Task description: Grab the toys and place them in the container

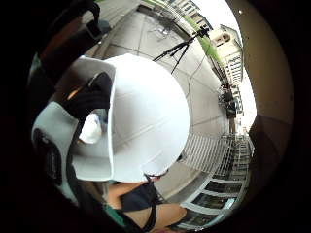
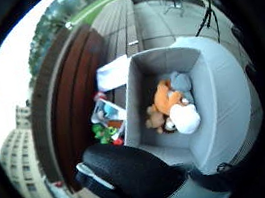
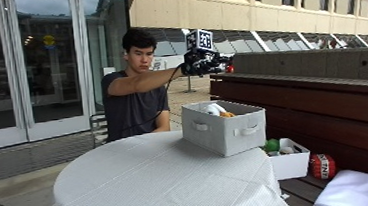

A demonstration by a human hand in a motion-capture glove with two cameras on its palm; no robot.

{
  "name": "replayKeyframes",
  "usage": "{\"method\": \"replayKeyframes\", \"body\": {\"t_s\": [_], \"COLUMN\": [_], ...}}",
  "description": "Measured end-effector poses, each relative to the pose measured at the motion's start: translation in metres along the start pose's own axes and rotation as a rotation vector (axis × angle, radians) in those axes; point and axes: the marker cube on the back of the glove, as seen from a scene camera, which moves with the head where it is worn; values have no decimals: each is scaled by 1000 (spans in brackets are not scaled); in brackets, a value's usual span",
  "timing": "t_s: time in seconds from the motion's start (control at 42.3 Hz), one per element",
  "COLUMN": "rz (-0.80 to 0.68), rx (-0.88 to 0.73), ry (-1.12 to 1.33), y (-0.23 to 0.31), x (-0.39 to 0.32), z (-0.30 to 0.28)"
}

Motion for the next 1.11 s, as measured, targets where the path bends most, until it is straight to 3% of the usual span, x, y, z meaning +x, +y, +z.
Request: {"method": "replayKeyframes", "body": {"t_s": [0.425, 0.803, 0.945, 1.016, 1.11], "rz": [125, 152, 268, 247, 113], "rx": [-39, -8, -152, -143, -22], "ry": [38, 79, 66, 66, 85], "y": [61, 119, 149, 159, 160], "x": [240, 290, 280, 278, 288], "z": [29, 35, 26, 26, 35]}}
